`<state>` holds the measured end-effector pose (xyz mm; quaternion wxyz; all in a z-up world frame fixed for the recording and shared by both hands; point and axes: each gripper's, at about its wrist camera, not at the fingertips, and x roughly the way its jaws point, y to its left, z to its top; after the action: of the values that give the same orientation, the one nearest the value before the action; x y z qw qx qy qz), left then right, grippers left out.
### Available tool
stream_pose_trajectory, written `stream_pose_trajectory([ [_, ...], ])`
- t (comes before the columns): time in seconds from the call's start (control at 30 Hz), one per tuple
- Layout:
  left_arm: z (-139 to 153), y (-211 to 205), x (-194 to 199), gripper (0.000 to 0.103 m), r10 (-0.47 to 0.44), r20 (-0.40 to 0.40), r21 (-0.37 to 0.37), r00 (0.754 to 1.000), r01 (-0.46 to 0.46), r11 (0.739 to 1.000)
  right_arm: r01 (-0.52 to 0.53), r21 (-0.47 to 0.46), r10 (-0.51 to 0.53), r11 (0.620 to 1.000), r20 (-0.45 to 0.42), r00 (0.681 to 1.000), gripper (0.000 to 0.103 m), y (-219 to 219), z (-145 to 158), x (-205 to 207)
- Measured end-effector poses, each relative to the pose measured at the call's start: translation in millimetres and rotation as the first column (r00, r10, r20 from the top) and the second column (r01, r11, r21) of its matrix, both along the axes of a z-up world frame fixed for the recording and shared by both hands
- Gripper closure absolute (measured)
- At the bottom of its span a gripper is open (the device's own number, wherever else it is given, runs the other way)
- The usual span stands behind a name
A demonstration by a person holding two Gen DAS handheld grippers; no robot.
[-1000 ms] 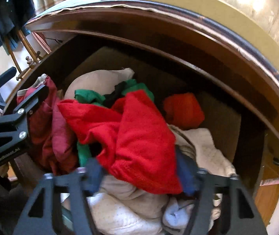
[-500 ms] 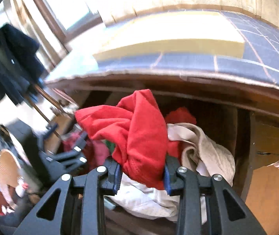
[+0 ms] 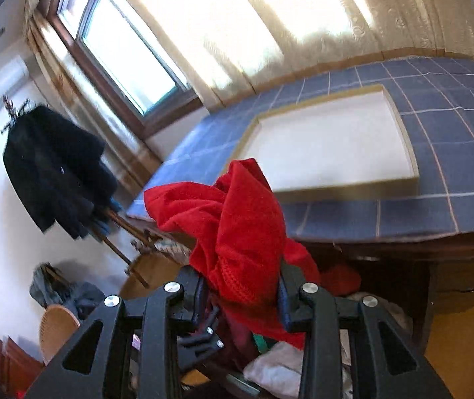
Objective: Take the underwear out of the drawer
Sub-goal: 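Carry the red underwear over the beige tray and open the right gripper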
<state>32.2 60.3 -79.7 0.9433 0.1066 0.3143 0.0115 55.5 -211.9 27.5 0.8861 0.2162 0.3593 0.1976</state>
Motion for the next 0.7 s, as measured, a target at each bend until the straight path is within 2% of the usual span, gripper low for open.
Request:
stream_pose_trajectory([
  [0.2, 0, -1, -1, 0.000, 0.000, 0.003, 0.003, 1.000, 0.000, 1.000, 0.096, 0.074, -0.101, 0.993, 0.069, 0.992, 0.067, -25, 36, 20],
  [0.33, 0, -1, -1, 0.000, 0.000, 0.003, 0.004, 1.000, 0.000, 1.000, 0.194, 0.075, -0.199, 0.978, 0.062, 0.978, 0.067, -48, 53, 52],
  [0.43, 0, -1, -1, 0.000, -0.003, 0.004, 0.006, 1.000, 0.003, 1.000, 0.263, 0.030, -0.264, 0.964, 0.027, 0.964, 0.067, -64, 50, 82],
  [0.5, 0, -1, -1, 0.000, -0.004, 0.005, 0.007, 1.000, 0.004, 1.000, 0.302, -0.037, -0.303, 0.953, -0.019, 0.953, 0.067, -71, 38, 105],
  [0.57, 1, -1, -2, 0.000, -0.005, 0.006, 0.006, 1.000, 0.005, 1.000, 0.335, -0.064, -0.338, 0.940, -0.050, 0.940, 0.067, -81, 25, 120],
  [0.7, 1, -1, -2, 0.000, -0.006, 0.005, 0.007, 1.000, 0.006, 1.000, 0.370, -0.103, -0.377, 0.923, -0.053, 0.925, 0.067, -85, 4, 141],
])
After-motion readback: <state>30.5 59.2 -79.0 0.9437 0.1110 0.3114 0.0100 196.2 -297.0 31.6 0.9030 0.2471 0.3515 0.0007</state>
